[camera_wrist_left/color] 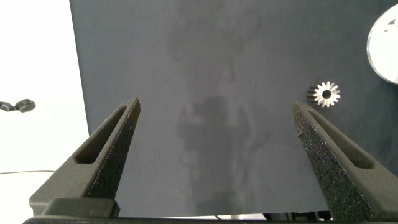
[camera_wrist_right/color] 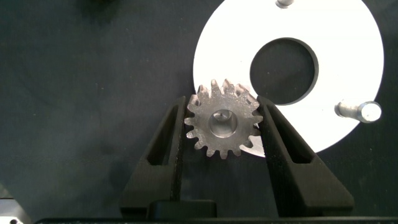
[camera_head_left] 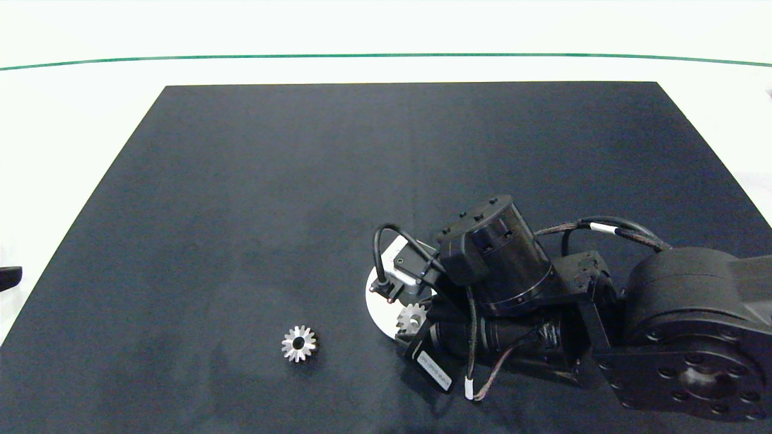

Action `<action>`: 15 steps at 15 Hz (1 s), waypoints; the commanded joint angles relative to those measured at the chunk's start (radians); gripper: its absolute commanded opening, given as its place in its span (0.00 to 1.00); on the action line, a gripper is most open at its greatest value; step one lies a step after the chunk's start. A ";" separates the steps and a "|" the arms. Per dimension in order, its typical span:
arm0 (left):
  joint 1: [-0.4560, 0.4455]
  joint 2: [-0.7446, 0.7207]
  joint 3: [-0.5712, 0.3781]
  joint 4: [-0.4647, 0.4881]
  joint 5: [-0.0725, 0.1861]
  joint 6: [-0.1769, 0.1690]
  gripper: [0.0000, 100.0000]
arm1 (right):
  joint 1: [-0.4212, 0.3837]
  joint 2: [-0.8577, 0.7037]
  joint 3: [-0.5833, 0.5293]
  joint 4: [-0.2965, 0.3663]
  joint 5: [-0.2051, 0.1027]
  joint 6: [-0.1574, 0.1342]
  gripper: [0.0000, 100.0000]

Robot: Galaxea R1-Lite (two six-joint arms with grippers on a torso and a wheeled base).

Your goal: Install three planetary gears onto the carrier pins

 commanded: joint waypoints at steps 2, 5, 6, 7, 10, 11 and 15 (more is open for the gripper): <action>0.000 -0.003 0.000 0.005 0.001 0.001 1.00 | 0.001 0.004 0.009 0.001 -0.004 -0.001 0.19; 0.000 -0.003 0.000 0.005 0.001 0.001 1.00 | -0.001 0.004 0.009 0.001 -0.004 -0.001 0.19; 0.000 -0.003 0.000 0.005 0.001 0.001 1.00 | -0.001 0.004 0.011 0.001 -0.004 -0.001 0.19; 0.000 -0.003 0.000 0.005 0.001 0.001 1.00 | -0.001 0.004 0.014 0.001 -0.004 -0.001 0.19; 0.002 -0.003 0.000 0.005 0.001 0.001 1.00 | -0.006 0.004 0.018 0.001 -0.004 -0.001 0.19; 0.000 -0.003 0.000 0.005 0.001 0.001 1.00 | -0.004 0.004 0.020 0.001 -0.004 -0.001 0.19; 0.000 -0.004 0.000 0.005 0.001 0.001 1.00 | -0.004 0.004 0.024 -0.001 -0.004 -0.001 0.19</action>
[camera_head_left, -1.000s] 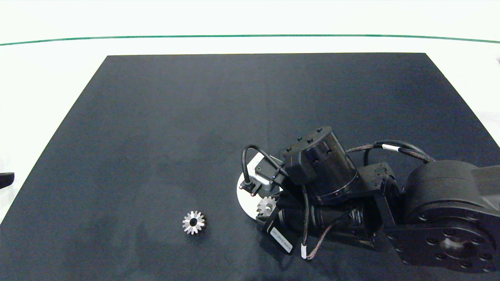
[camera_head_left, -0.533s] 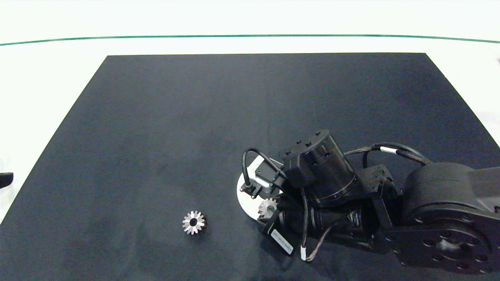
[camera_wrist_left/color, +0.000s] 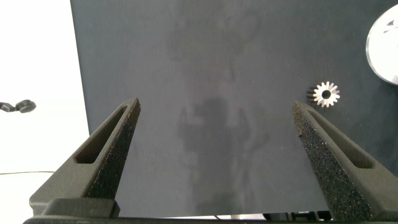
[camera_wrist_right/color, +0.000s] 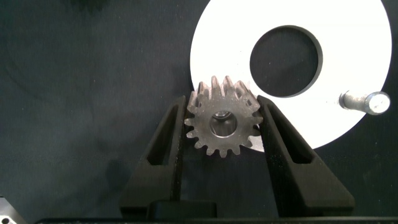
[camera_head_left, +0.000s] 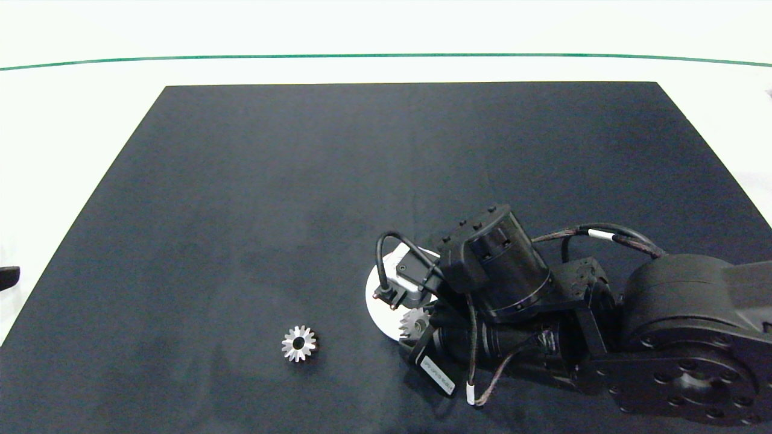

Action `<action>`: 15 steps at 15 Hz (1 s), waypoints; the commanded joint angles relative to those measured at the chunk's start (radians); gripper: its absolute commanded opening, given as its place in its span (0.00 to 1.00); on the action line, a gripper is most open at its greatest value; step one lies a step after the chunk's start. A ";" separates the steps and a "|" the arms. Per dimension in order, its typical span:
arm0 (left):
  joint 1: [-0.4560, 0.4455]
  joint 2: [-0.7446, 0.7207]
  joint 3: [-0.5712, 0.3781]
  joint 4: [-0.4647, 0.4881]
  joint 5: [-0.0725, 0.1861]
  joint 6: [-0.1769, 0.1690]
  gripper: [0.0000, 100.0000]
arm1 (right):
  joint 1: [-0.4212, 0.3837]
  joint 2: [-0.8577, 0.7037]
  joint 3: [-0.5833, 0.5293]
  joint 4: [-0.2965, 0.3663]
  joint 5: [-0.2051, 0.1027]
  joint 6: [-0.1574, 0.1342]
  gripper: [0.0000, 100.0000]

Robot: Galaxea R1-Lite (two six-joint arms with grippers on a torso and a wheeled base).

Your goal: Install three planetary gears onto the carrier pins

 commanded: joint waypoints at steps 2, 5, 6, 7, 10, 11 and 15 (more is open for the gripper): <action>0.000 0.000 0.000 0.005 0.000 0.001 1.00 | 0.001 0.000 -0.004 -0.003 -0.001 -0.002 0.19; 0.000 0.000 0.002 0.005 0.000 0.001 1.00 | 0.002 0.000 -0.010 -0.003 -0.001 -0.003 0.19; 0.000 0.000 0.002 0.005 0.000 0.001 1.00 | 0.004 0.000 -0.013 -0.001 -0.002 -0.003 0.19; 0.000 0.000 0.002 0.005 0.000 0.001 1.00 | 0.004 0.000 -0.014 -0.001 -0.002 -0.005 0.19; 0.000 0.000 0.002 0.005 0.000 0.001 1.00 | 0.004 0.002 -0.019 -0.001 -0.029 -0.008 0.19; 0.000 0.000 0.002 0.005 0.000 0.001 1.00 | 0.004 0.002 -0.022 0.000 -0.030 -0.008 0.19; 0.000 -0.002 0.002 0.005 0.000 0.001 1.00 | 0.004 0.011 -0.024 0.005 -0.032 -0.011 0.19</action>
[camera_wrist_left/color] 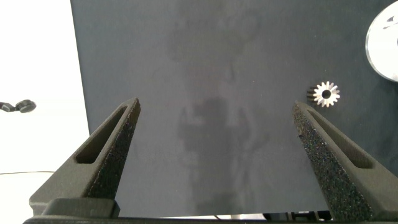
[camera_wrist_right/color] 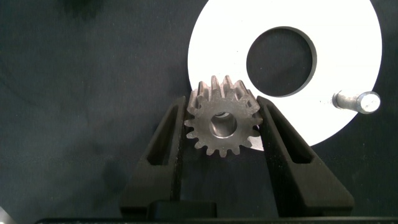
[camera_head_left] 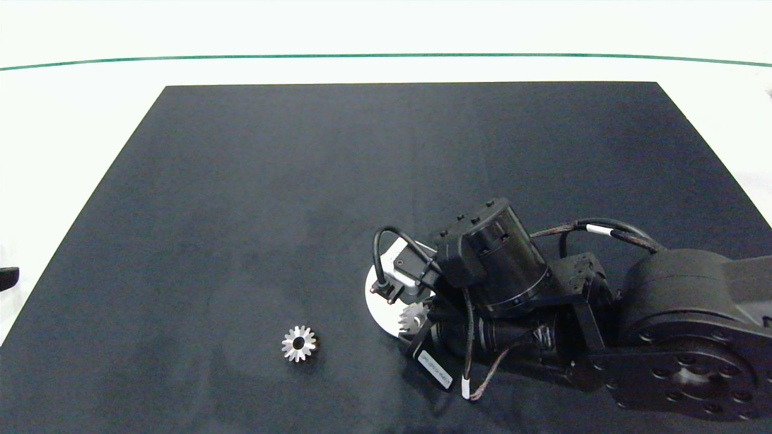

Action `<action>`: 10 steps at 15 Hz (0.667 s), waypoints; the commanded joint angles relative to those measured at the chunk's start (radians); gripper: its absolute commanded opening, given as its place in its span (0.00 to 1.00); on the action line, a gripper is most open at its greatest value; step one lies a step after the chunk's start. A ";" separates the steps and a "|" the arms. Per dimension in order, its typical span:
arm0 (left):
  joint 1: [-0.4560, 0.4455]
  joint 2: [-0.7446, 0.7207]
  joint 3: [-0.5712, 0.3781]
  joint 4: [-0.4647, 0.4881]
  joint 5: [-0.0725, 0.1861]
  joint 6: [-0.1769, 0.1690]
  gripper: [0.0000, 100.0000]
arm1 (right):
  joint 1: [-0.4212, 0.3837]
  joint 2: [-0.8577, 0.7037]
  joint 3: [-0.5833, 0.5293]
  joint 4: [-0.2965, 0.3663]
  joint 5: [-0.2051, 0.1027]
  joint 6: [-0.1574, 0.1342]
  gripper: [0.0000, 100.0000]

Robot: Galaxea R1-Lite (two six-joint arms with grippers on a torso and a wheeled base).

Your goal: Install three planetary gears onto the carrier pins

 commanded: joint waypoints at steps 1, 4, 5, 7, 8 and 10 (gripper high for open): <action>0.000 -0.002 0.000 0.005 0.000 0.001 1.00 | 0.000 0.012 0.001 0.003 -0.002 -0.004 0.19; 0.000 -0.005 0.000 0.005 0.000 0.001 1.00 | 0.000 0.020 0.001 0.013 -0.002 -0.010 0.19; -0.002 -0.005 0.000 0.005 0.000 0.001 1.00 | 0.000 0.020 -0.001 0.024 -0.002 -0.010 0.19; -0.005 -0.005 0.000 0.005 0.000 0.001 1.00 | -0.003 0.021 -0.006 0.026 -0.002 -0.010 0.19; -0.005 -0.005 0.000 0.005 0.000 0.001 1.00 | -0.003 0.021 -0.010 0.026 -0.002 -0.010 0.19; -0.005 -0.005 0.000 0.005 0.000 0.001 1.00 | -0.003 0.021 -0.016 0.029 -0.002 -0.010 0.19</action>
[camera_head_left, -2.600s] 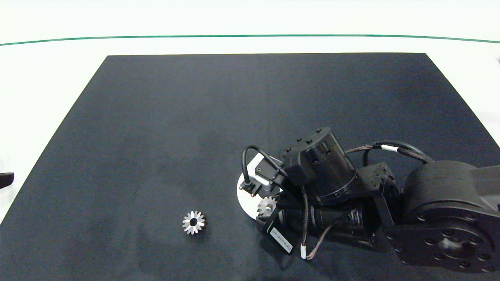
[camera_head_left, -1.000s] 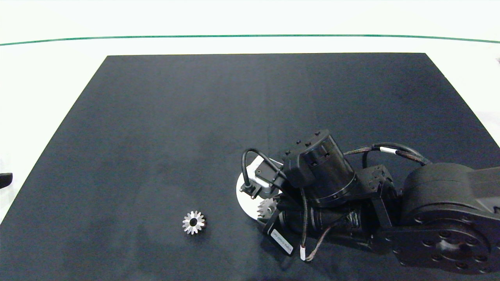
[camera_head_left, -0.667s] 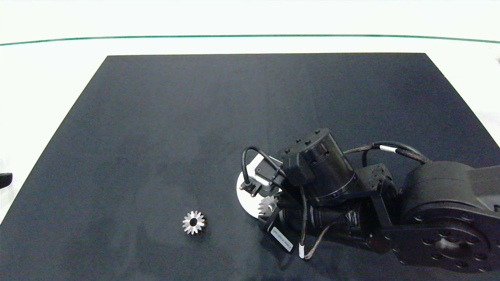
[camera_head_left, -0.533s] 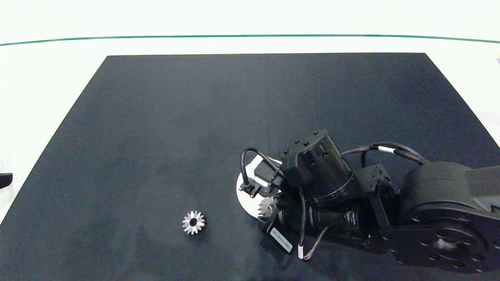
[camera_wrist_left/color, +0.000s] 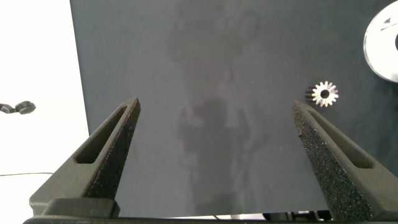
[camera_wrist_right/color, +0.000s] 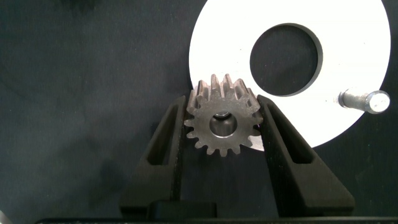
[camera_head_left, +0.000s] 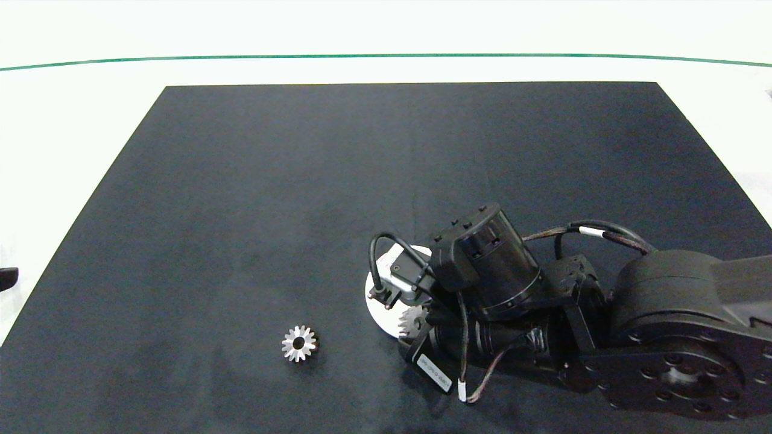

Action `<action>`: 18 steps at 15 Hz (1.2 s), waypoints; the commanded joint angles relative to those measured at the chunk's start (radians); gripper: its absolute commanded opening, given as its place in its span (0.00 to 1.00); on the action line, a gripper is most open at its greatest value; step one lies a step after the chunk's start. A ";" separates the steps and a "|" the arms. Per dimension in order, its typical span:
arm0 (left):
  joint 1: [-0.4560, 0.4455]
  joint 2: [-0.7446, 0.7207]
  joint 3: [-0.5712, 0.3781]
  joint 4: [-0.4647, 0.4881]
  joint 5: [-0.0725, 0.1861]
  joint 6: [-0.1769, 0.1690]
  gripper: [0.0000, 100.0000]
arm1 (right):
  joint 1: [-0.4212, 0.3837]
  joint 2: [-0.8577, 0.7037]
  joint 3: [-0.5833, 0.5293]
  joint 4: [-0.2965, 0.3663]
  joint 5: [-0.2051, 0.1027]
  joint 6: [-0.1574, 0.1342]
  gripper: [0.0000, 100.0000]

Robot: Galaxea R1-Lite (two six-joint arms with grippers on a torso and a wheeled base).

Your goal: Install three planetary gears onto the carrier pins

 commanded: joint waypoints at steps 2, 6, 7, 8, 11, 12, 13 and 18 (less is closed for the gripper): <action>0.000 -0.002 0.000 0.005 0.001 0.001 1.00 | 0.000 0.012 -0.008 0.012 -0.002 -0.003 0.19; 0.000 -0.002 0.000 0.005 0.001 0.001 1.00 | -0.005 0.018 -0.054 0.069 -0.002 -0.006 0.19; -0.002 -0.002 0.000 0.005 0.001 0.001 1.00 | -0.009 0.019 -0.060 0.075 -0.002 -0.006 0.19; -0.002 -0.002 0.000 0.005 0.001 0.001 1.00 | -0.012 0.021 -0.072 0.085 -0.002 -0.006 0.19; -0.003 -0.002 0.000 0.005 0.001 0.001 1.00 | -0.014 0.033 -0.086 0.100 -0.002 -0.006 0.19; -0.003 -0.002 0.000 0.005 0.001 0.001 1.00 | -0.014 0.033 -0.095 0.108 -0.002 -0.006 0.19; -0.002 -0.002 0.000 0.005 0.001 0.001 1.00 | -0.014 0.036 -0.104 0.109 -0.002 -0.009 0.19; -0.003 -0.003 0.000 0.005 0.001 0.001 1.00 | -0.012 0.047 -0.118 0.135 -0.002 -0.020 0.19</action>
